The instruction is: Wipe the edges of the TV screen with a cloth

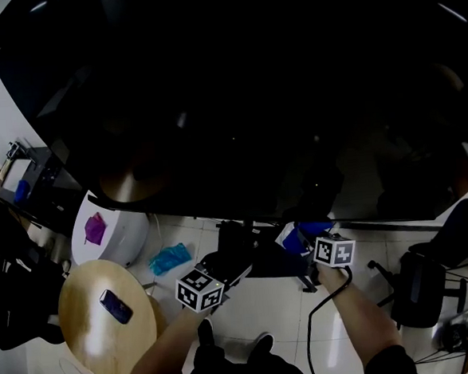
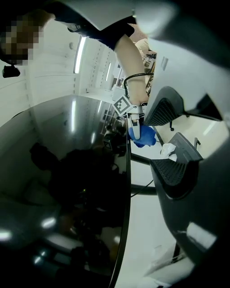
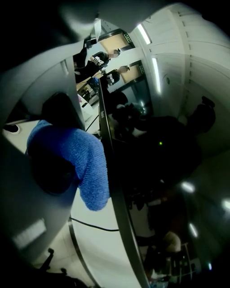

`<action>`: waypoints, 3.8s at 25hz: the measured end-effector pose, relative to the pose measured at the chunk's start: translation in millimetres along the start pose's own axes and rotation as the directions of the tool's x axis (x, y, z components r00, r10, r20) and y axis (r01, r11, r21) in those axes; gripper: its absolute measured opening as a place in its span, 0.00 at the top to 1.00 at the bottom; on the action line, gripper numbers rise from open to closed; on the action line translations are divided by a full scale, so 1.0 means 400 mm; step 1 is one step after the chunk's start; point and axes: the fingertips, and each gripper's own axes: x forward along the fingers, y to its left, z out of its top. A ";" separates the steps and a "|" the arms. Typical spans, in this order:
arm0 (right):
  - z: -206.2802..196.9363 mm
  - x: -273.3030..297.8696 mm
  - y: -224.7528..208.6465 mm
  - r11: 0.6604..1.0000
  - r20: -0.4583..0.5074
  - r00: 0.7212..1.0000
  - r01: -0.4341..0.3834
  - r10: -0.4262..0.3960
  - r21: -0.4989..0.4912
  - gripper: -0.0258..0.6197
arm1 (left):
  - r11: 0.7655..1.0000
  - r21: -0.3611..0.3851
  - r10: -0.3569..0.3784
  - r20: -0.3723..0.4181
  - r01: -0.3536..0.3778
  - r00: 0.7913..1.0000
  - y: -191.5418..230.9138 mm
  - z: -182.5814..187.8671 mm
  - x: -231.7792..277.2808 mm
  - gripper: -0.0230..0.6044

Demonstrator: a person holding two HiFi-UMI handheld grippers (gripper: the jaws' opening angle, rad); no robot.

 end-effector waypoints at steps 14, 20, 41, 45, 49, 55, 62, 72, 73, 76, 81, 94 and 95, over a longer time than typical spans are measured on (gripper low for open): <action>-0.031 0.154 0.270 1.000 -0.003 1.000 0.016 -0.016 0.000 0.71 | 0.997 -0.017 -0.070 -0.001 0.070 0.998 0.235 0.002 -0.174 0.61; -0.041 0.213 0.374 1.000 -0.025 1.000 0.013 -0.013 0.003 0.71 | 0.998 -0.036 -0.054 0.019 0.055 0.998 0.323 -0.001 -0.264 0.61; -0.099 0.504 0.869 0.977 -0.143 0.970 -0.207 0.199 -0.043 0.71 | 0.988 -0.094 0.129 0.067 -0.122 0.989 0.607 -0.040 -0.596 0.61; -0.105 0.565 0.972 0.963 -0.171 0.954 -0.260 0.247 -0.063 0.71 | 0.978 -0.120 0.180 0.080 -0.170 0.980 0.658 -0.057 -0.658 0.61; -0.121 0.617 1.065 0.948 -0.195 0.936 -0.311 0.294 -0.063 0.71 | 0.966 -0.143 0.230 0.089 -0.216 0.969 0.696 -0.082 -0.718 0.61; -0.130 0.697 1.214 0.917 -0.222 0.903 -0.391 0.367 -0.078 0.71 | 0.955 -0.129 0.278 0.091 -0.265 0.956 0.740 -0.097 -0.796 0.61; -0.158 0.770 1.357 0.887 -0.260 0.873 -0.450 0.413 -0.101 0.71 | 0.937 -0.071 0.348 0.076 -0.343 0.934 0.783 -0.120 -0.881 0.61; -0.203 0.776 1.529 0.807 -0.280 0.790 -0.585 0.545 -0.079 0.71 | 0.911 0.108 0.398 0.028 -0.399 0.917 0.817 -0.121 -0.926 0.53; -0.206 0.765 1.545 0.797 -0.279 0.781 -0.599 0.559 -0.081 0.71 | 0.905 0.135 0.406 0.010 -0.404 0.914 0.819 -0.124 -0.922 0.50; -0.206 0.721 1.598 0.760 -0.277 0.750 -0.643 0.601 -0.094 0.71 | 0.895 0.190 0.415 -0.026 -0.403 0.910 0.816 -0.128 -0.907 0.46; -0.198 0.672 1.626 0.741 -0.271 0.743 -0.659 0.612 -0.133 0.71 | 0.892 0.142 0.426 0.049 -0.428 0.904 0.812 -0.093 -0.914 0.53; -0.161 0.614 1.512 0.772 -0.223 0.776 -0.623 0.590 -0.127 0.54 | 0.909 -0.107 0.410 0.067 -0.402 0.910 0.850 -0.111 -0.890 0.77; -0.155 0.604 1.493 0.780 -0.213 0.784 -0.613 0.583 -0.124 0.54 | 0.903 -0.124 0.421 0.063 -0.412 0.905 0.865 -0.112 -0.893 0.77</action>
